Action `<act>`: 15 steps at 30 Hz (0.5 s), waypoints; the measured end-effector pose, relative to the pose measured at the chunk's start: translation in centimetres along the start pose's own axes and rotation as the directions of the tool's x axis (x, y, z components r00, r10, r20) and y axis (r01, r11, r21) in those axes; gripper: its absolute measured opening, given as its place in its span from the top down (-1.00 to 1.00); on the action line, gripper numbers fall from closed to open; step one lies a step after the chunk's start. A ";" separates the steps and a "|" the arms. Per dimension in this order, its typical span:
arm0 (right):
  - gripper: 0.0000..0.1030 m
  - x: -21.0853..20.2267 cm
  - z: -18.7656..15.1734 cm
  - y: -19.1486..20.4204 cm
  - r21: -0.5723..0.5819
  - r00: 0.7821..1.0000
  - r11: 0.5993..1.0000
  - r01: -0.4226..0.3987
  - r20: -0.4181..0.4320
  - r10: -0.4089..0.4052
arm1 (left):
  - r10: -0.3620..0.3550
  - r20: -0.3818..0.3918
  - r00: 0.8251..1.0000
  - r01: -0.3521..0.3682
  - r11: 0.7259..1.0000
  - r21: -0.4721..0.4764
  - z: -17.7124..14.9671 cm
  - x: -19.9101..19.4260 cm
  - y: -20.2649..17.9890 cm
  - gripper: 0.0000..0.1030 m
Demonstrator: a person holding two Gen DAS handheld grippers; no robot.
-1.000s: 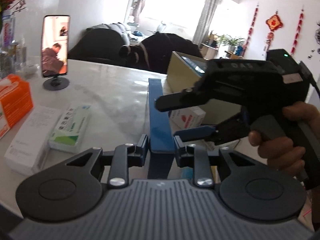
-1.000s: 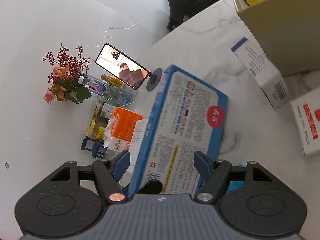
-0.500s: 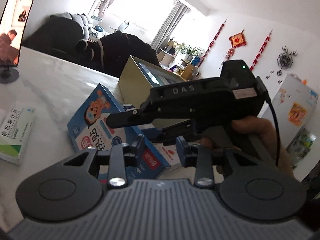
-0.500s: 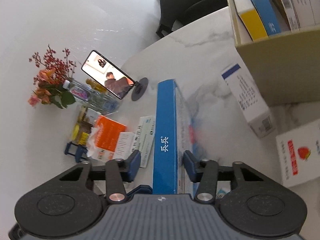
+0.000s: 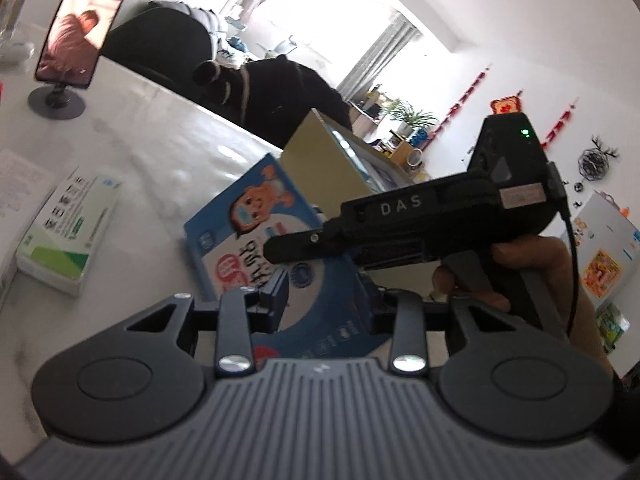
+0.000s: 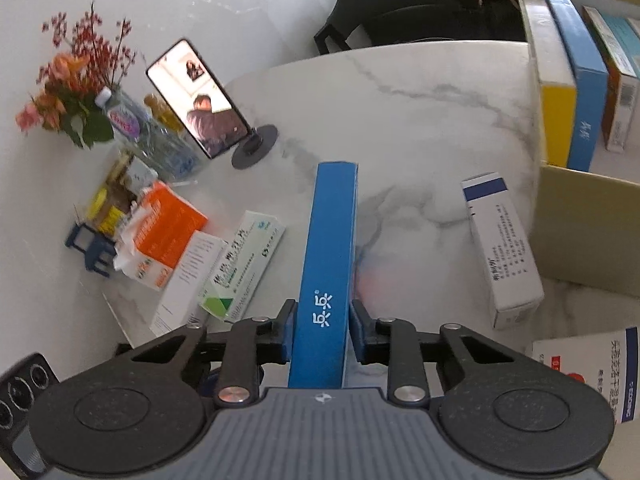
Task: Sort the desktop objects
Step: 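Grasp the upright blue box with the right tool while the left tool holds it, then carry the blue box with the right tool over the deep box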
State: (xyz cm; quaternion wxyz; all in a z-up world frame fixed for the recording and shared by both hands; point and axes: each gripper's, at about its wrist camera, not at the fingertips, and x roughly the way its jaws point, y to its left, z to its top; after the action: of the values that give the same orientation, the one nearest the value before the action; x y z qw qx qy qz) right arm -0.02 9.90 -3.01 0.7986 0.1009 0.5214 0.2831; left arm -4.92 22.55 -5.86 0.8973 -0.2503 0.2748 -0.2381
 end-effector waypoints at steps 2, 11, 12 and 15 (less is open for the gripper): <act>0.37 0.4 -0.1 0.2 -0.003 1.000 1.000 0.018 -0.021 -0.018 | 0.013 -0.005 1.000 -0.013 1.000 -0.015 0.0 0.3 0.5 0.35; 0.49 -0.3 0.8 -0.4 0.017 0.999 1.000 0.026 -0.045 -0.025 | 0.041 -0.048 0.998 -0.045 0.996 -0.082 -1.3 0.9 1.9 0.34; 0.49 -0.4 0.9 -0.5 0.019 0.998 1.000 0.022 -0.051 -0.021 | 0.045 -0.050 0.998 -0.049 0.995 -0.088 -1.4 1.0 2.1 0.34; 0.51 -0.3 1.2 -0.5 0.017 0.998 1.000 0.013 -0.058 -0.012 | 0.056 -0.047 0.997 -0.060 0.993 -0.104 -1.6 1.2 2.5 0.32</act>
State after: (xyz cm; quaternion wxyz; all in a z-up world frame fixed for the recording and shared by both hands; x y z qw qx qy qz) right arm 1.11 9.48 -2.53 0.7839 0.0963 0.5474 0.2765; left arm -4.28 23.22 -8.91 0.8831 -0.2838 0.3139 -0.2026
